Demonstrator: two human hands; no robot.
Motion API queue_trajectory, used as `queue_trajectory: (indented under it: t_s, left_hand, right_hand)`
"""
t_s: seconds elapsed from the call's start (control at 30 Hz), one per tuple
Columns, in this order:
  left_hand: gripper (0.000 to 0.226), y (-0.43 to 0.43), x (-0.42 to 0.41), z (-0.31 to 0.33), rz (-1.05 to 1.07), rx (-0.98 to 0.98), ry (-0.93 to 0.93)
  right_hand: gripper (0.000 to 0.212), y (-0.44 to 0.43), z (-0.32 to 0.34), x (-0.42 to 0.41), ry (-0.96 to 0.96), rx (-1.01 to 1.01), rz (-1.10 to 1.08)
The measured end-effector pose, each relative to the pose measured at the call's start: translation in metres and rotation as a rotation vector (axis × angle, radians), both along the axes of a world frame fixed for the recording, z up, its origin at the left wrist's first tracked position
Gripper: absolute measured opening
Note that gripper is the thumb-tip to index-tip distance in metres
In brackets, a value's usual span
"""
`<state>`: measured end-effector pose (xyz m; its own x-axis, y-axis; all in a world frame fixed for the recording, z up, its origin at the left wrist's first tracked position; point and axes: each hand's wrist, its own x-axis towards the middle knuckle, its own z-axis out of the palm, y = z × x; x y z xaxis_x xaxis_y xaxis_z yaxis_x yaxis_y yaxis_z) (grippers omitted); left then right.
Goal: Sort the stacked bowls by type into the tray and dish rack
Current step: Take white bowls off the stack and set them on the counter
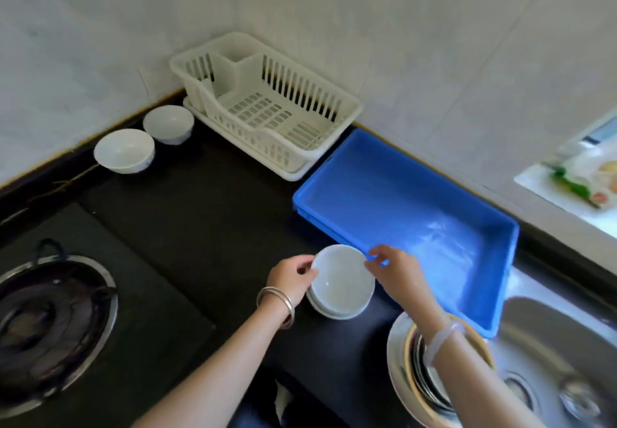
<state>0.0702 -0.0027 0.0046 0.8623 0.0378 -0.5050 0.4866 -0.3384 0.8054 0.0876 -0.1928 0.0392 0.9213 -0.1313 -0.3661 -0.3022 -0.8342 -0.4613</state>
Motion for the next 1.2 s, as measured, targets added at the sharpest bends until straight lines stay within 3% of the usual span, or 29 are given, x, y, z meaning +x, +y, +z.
queue_trajectory:
  t_s: [0.23, 0.4, 0.63, 0.8, 0.93, 1.2]
  left_hand:
    - [0.042, -0.017, -0.017, 0.001, 0.041, 0.153, -0.030]
    - [0.040, -0.021, -0.021, 0.002, 0.058, 0.161, -0.035]
    - [0.033, -0.017, -0.020, 0.002, 0.082, 0.127, -0.015]
    - [0.034, -0.019, -0.016, 0.001, 0.028, 0.220, -0.021]
    - [0.040, -0.026, -0.011, 0.004, 0.043, 0.291, -0.004]
    - [0.029, -0.033, -0.004, 0.012, 0.118, 0.337, -0.059]
  right_hand:
    - [0.022, 0.003, -0.011, -0.022, -0.034, -0.013, -0.062]
    - [0.018, 0.009, -0.009, -0.022, -0.015, -0.147, -0.008]
    - [0.008, 0.013, -0.001, -0.024, -0.026, -0.170, 0.010]
    - [0.005, -0.001, 0.005, -0.028, -0.066, -0.081, -0.073]
    - [0.027, -0.021, 0.014, -0.030, -0.116, 0.044, -0.176]
    - [0.028, -0.039, 0.020, -0.037, -0.130, 0.169, -0.266]
